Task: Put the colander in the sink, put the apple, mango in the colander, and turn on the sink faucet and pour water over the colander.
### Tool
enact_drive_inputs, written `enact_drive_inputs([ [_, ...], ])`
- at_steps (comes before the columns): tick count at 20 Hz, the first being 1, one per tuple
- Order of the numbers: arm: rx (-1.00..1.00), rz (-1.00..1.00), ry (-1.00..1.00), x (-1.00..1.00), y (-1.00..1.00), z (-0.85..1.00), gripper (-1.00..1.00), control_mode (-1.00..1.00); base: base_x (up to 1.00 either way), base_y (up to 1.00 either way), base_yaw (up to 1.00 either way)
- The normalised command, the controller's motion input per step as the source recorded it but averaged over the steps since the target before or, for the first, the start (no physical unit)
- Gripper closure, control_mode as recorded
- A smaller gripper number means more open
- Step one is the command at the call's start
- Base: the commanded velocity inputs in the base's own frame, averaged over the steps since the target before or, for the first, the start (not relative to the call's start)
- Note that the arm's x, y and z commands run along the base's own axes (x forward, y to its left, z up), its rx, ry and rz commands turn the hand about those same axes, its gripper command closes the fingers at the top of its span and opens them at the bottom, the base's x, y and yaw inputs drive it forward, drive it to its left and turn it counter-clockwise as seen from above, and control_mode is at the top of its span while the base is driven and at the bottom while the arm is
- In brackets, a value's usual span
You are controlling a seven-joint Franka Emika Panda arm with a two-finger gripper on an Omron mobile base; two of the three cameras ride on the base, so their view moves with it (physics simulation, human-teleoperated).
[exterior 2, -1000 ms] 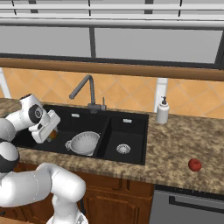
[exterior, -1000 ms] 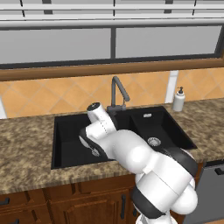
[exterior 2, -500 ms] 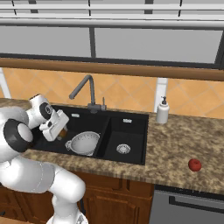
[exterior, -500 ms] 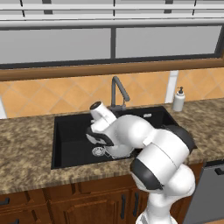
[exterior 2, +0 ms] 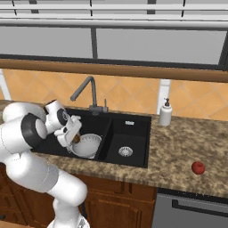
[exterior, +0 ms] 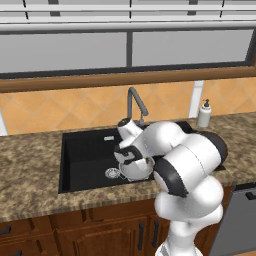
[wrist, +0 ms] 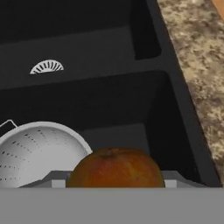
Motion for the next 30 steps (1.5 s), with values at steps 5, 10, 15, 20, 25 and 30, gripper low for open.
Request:
enact_drive_inputs([
  [5,-0.06,0.0,0.0,0.05,-0.04,-0.45,1.0,-1.0,0.0,0.0,0.0],
  [10,-0.13,0.0,0.0,0.22,0.18,-0.34,1.0,-1.0,0.0,0.0,0.0],
  [15,-0.06,0.0,0.0,0.36,0.41,-0.15,1.0,-1.0,0.0,0.0,0.0],
  [20,-0.01,0.0,0.0,0.33,0.3,-0.33,1.0,-1.0,0.0,0.0,0.0],
  [25,0.0,0.0,0.0,0.41,0.06,-0.48,1.0,-1.0,0.0,0.0,0.0],
  [30,0.0,0.0,-0.04,0.11,0.01,-0.66,1.0,-1.0,0.0,0.0,0.0],
])
